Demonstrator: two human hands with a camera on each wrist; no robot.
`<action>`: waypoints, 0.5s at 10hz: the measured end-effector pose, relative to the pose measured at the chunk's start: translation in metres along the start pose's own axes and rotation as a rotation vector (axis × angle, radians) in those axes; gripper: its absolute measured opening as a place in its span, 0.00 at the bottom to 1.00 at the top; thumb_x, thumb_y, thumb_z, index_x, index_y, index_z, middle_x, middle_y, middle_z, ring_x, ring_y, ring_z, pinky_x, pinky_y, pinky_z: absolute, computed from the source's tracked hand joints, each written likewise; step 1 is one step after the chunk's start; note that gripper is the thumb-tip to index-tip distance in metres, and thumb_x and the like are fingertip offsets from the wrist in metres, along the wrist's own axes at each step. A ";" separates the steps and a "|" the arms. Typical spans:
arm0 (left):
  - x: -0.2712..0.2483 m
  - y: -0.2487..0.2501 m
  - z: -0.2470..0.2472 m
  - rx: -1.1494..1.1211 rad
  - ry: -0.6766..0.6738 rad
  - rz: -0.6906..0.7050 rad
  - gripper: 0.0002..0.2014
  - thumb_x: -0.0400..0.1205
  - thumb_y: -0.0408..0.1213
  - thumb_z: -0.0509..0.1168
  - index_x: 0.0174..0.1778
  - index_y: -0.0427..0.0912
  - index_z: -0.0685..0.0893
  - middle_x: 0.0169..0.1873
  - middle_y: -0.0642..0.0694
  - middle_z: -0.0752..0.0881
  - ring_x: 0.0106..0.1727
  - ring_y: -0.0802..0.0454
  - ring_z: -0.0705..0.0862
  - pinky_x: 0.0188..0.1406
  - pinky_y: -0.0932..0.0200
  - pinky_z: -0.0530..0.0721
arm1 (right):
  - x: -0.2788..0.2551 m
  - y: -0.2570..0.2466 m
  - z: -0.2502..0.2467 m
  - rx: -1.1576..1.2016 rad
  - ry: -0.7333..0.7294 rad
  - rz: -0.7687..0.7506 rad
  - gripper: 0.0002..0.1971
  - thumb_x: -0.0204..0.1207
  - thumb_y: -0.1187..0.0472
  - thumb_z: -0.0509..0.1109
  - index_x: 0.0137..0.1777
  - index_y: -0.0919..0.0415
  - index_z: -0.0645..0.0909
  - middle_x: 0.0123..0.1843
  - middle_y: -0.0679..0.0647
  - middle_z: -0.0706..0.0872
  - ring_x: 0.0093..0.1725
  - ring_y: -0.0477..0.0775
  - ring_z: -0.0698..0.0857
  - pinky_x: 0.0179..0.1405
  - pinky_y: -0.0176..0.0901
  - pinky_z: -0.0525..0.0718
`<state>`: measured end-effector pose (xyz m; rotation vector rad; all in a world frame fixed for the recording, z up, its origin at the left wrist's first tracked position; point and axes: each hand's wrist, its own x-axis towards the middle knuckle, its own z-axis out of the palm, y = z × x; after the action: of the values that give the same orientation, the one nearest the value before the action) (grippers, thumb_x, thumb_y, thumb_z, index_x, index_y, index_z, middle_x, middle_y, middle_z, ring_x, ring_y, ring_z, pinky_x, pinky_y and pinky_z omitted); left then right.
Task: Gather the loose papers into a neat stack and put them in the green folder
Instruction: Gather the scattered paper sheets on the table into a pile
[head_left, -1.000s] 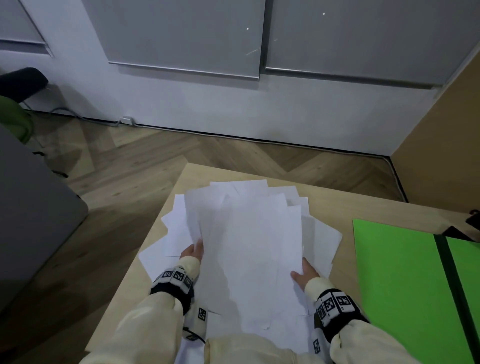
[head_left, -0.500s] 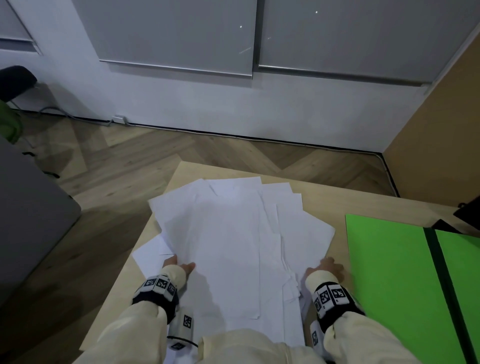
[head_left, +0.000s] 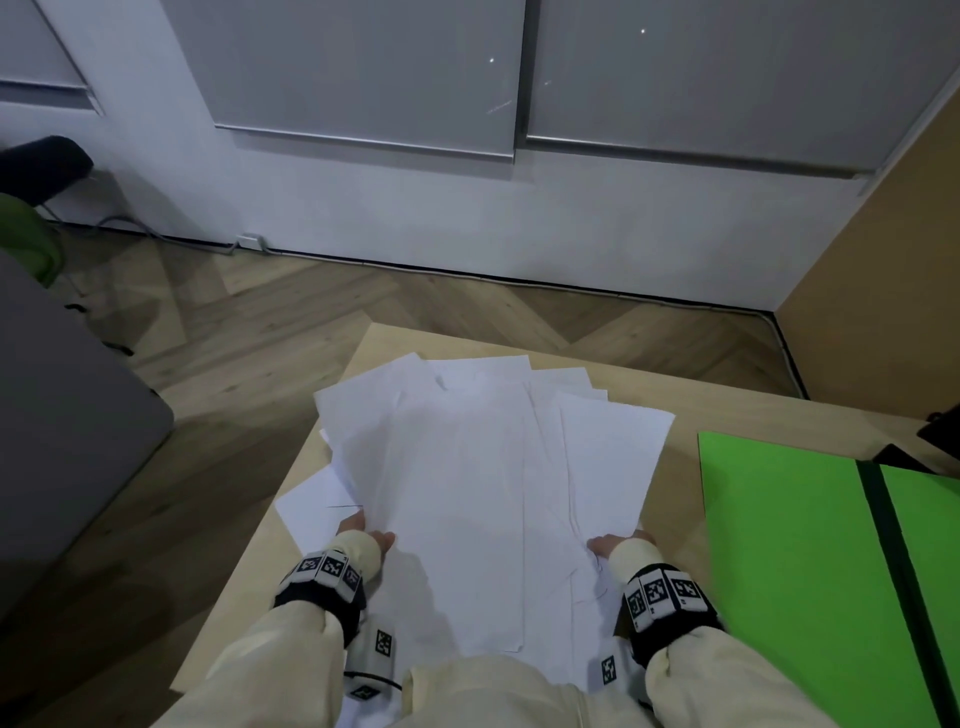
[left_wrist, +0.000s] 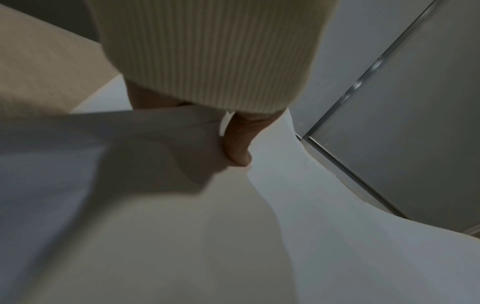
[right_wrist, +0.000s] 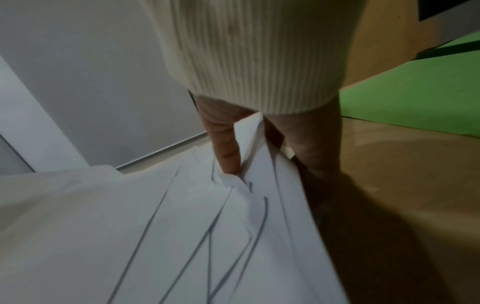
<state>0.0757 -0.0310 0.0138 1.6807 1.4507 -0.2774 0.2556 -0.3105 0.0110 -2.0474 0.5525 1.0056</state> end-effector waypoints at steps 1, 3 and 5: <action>0.001 -0.003 -0.002 0.157 0.063 0.059 0.26 0.86 0.44 0.53 0.81 0.44 0.57 0.82 0.44 0.61 0.83 0.43 0.58 0.83 0.51 0.53 | -0.026 -0.011 -0.003 0.006 0.090 -0.076 0.25 0.74 0.67 0.70 0.71 0.72 0.72 0.72 0.64 0.77 0.71 0.64 0.77 0.60 0.46 0.76; -0.004 0.001 -0.011 0.610 0.161 0.118 0.26 0.86 0.44 0.46 0.82 0.47 0.52 0.82 0.43 0.59 0.84 0.39 0.51 0.82 0.39 0.43 | -0.026 -0.010 -0.047 0.171 0.442 -0.243 0.27 0.69 0.66 0.75 0.68 0.70 0.74 0.66 0.69 0.82 0.65 0.67 0.82 0.62 0.50 0.79; -0.010 0.006 -0.013 0.563 0.044 0.144 0.24 0.87 0.42 0.45 0.81 0.46 0.57 0.82 0.44 0.59 0.84 0.43 0.52 0.83 0.45 0.47 | -0.027 0.009 -0.024 0.033 0.310 -0.110 0.31 0.72 0.64 0.73 0.72 0.77 0.68 0.72 0.69 0.77 0.70 0.67 0.77 0.70 0.52 0.75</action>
<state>0.0732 -0.0287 0.0310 2.2397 1.3489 -0.6145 0.2450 -0.3340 0.0377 -2.1927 0.6021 0.6136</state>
